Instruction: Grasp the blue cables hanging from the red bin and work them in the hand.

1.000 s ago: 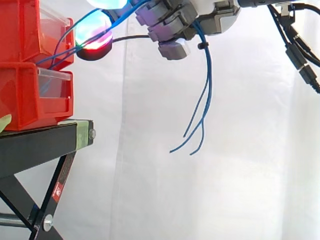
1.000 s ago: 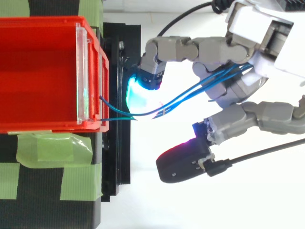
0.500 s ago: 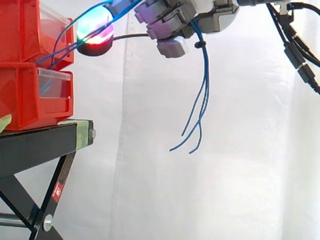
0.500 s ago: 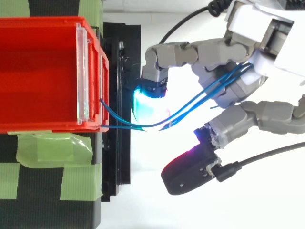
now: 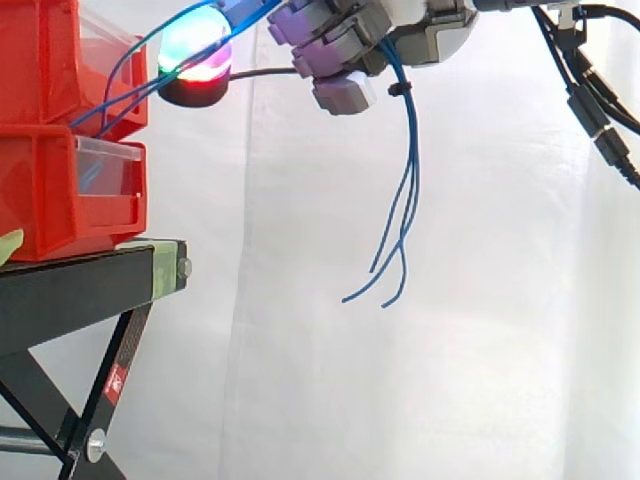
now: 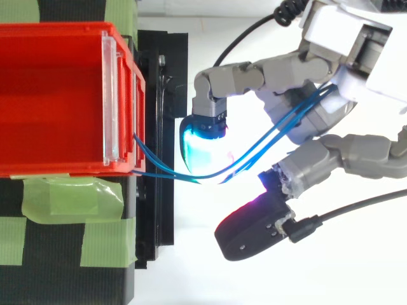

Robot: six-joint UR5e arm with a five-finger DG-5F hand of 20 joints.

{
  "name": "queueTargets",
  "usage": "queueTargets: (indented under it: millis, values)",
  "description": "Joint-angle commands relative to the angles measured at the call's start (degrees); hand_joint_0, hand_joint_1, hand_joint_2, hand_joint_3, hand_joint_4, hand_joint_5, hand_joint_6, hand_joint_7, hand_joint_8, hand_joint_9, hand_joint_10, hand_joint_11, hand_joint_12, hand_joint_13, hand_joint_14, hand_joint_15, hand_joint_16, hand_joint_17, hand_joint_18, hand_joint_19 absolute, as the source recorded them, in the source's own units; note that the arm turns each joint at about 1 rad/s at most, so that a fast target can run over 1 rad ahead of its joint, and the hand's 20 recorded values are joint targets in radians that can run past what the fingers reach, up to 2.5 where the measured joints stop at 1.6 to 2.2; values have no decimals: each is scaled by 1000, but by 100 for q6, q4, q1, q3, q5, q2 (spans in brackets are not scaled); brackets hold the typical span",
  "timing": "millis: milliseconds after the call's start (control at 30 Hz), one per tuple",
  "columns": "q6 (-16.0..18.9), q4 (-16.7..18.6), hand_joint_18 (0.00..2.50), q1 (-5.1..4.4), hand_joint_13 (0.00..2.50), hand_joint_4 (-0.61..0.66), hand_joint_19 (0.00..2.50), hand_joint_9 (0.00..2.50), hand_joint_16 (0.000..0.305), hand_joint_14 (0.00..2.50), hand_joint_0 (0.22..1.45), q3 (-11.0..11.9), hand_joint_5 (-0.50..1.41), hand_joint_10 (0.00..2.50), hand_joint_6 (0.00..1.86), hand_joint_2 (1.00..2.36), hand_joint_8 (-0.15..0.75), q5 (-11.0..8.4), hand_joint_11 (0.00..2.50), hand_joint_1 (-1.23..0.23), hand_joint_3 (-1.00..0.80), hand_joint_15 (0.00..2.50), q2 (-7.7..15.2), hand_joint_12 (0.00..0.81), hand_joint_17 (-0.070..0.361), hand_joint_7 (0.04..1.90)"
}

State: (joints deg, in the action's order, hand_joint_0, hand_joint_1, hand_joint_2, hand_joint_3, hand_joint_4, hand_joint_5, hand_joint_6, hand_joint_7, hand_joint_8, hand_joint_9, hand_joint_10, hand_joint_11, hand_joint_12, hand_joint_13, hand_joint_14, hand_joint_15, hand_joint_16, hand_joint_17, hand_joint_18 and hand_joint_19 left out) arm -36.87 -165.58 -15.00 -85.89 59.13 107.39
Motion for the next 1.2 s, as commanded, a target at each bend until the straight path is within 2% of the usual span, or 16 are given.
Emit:
queueTargets:
  millis: [0,100,233,300,367,567,933,1167]
  values:
    - [-5,9,1341,-12,1278,262,1126,1053,41,2500,898,2,734,2500,2,1004,277,2,2500,-684,-913,1824,-8,411,93,1424]
    - [-14,26,1341,-21,1278,279,1126,1053,41,2500,915,2,757,2500,1,1009,277,-7,2500,-706,-815,1824,1,411,93,1434]
    - [-14,35,1341,-30,1278,238,1126,1053,41,2500,902,2,752,2500,0,1019,277,-7,2500,-737,-583,1824,1,411,93,1570]
    - [-14,35,1341,-30,1278,245,1126,1053,41,2500,884,2,733,2500,44,1023,277,-7,2500,-743,-466,1824,1,411,93,1546]
    - [-14,35,1341,-30,1278,251,1126,1053,41,2500,867,-7,730,2500,12,1026,277,-7,2500,-745,-370,1824,1,411,93,1551]
    - [-14,35,1341,-30,1278,240,1126,1053,41,2500,849,2,700,2500,9,1030,277,2,2500,-733,-203,1824,1,411,93,1484]
    - [109,105,1341,-21,1278,231,1126,1053,41,2500,867,2,696,2500,10,1029,277,11,2500,-733,-222,1824,-8,411,93,1493]
    - [109,123,1341,-47,1278,231,1126,1053,41,2500,875,-7,695,2500,10,1028,277,-24,2500,-732,-240,1824,-8,411,93,1492]
